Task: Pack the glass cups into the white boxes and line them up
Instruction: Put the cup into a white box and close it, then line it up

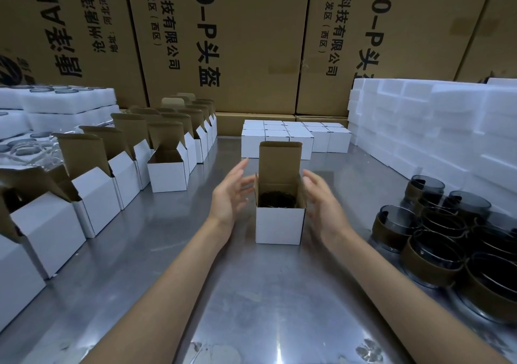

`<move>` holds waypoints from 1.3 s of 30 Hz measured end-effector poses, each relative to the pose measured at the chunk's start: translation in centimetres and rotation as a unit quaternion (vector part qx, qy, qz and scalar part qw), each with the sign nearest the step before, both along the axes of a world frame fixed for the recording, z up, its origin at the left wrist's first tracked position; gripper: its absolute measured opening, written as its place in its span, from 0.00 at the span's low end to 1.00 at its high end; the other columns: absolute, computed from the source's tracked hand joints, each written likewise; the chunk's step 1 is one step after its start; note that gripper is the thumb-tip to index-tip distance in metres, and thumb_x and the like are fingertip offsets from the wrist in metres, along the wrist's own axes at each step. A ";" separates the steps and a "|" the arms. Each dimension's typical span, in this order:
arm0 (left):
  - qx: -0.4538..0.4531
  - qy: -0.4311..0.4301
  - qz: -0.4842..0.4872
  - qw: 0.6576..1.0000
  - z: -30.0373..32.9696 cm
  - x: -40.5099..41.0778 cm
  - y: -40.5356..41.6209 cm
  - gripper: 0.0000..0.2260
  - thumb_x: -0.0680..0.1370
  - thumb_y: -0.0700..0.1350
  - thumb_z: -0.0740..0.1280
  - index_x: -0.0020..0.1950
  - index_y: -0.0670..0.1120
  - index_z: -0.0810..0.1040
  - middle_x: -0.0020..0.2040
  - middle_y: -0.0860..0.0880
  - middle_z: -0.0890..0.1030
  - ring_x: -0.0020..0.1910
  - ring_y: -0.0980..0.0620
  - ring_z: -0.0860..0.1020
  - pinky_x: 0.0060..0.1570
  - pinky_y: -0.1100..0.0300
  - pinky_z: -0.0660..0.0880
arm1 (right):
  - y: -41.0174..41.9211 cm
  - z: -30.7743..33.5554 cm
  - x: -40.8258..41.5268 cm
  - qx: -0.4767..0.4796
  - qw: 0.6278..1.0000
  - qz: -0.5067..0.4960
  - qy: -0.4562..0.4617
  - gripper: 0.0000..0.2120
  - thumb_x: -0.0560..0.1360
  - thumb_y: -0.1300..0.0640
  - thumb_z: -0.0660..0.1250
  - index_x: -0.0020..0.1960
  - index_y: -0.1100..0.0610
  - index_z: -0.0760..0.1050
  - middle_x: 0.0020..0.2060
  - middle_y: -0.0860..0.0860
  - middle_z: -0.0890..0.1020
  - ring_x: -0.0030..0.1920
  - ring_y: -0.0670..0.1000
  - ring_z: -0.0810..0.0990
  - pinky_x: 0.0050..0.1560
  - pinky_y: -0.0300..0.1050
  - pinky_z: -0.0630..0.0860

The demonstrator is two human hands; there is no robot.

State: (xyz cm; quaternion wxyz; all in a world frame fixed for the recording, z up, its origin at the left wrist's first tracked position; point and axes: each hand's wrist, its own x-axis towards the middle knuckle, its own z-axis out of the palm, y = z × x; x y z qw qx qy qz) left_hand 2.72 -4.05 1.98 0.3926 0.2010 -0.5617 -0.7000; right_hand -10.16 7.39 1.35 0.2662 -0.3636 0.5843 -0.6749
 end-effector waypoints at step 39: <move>-0.040 -0.058 -0.259 0.963 0.1 1.5 -0.5 0.08 0.72 0.47 0.67 0.49 0.50 0.75 0.53 0.53 0.80 0.48 0.54 0.77 0.49 0.62 0.73 | 0.4 0.0 1.0 -0.019 0.993 0.075 0.092 0.13 0.70 0.53 0.62 0.53 0.55 0.73 0.45 0.47 0.75 0.41 0.38 0.74 0.42 0.30 0.71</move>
